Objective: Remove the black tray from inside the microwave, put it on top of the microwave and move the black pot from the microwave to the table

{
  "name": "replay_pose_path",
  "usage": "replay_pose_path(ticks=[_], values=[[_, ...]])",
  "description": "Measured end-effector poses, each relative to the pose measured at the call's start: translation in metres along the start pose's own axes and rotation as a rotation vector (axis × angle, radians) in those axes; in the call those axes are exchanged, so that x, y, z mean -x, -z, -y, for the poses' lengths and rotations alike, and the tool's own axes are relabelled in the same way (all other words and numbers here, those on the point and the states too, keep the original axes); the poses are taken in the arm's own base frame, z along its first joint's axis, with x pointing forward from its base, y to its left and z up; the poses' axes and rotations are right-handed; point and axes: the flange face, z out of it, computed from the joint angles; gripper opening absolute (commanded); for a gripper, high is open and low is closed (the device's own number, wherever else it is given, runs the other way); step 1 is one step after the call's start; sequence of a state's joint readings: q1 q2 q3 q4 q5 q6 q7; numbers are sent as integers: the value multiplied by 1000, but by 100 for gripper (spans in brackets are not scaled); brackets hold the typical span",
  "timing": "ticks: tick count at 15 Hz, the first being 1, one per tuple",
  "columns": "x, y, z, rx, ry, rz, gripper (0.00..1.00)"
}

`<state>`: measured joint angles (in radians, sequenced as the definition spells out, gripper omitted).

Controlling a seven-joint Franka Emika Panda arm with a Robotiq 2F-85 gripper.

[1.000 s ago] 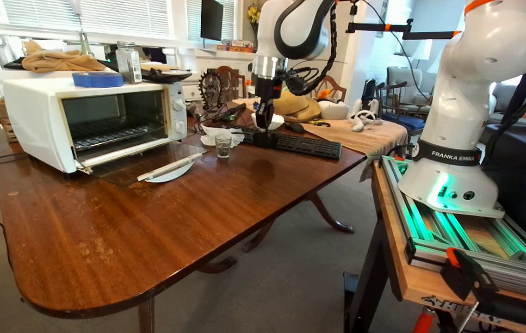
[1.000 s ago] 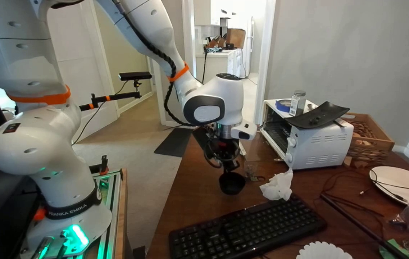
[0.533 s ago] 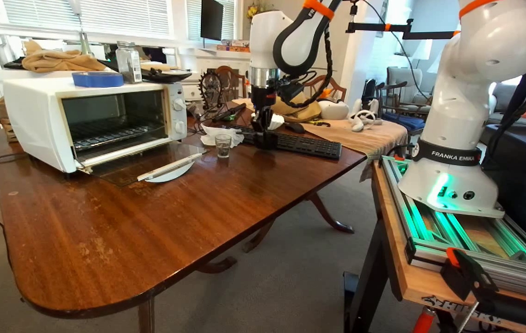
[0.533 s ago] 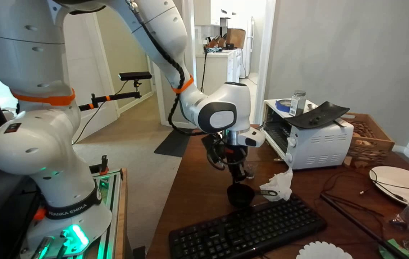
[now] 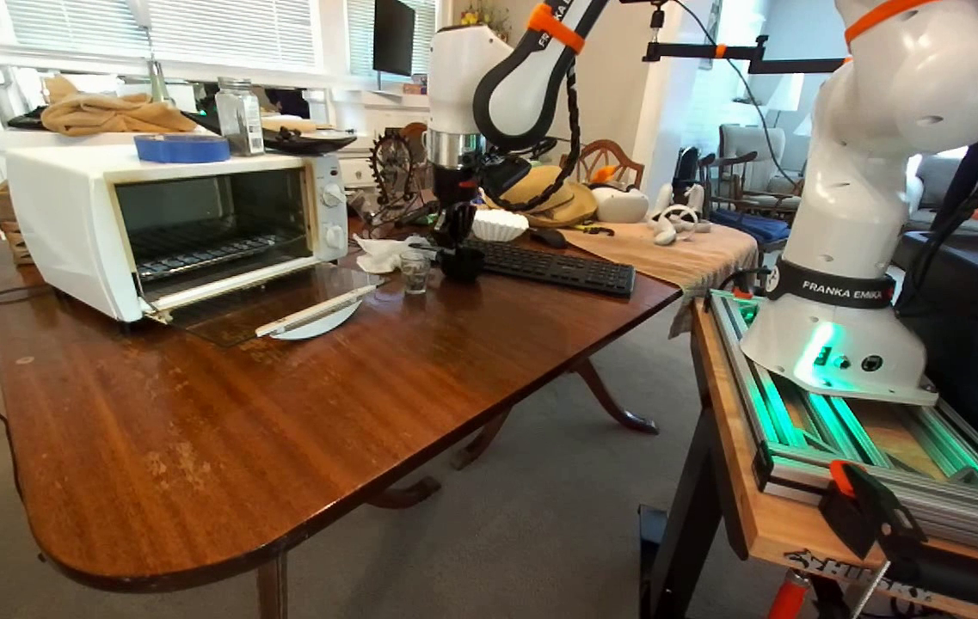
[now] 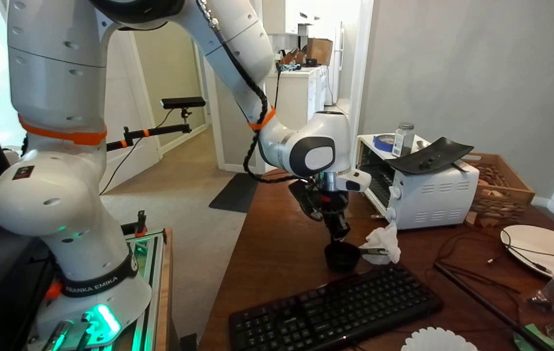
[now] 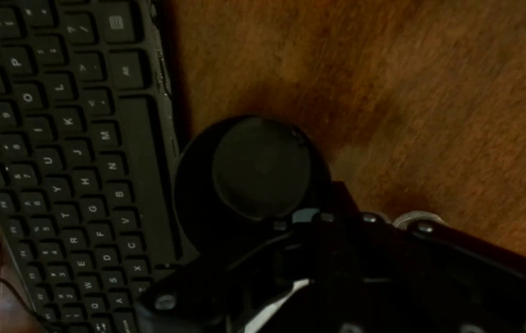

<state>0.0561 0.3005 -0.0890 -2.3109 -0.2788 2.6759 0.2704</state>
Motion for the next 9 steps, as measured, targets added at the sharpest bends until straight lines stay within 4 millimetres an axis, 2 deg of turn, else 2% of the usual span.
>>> replay_pose_path(ticks=[1,3,9], values=[[-4,0,4,0,5,-5,29],[-10,1,12,-1,16,-16,42],[-15,8,19,-4,21,-23,88]])
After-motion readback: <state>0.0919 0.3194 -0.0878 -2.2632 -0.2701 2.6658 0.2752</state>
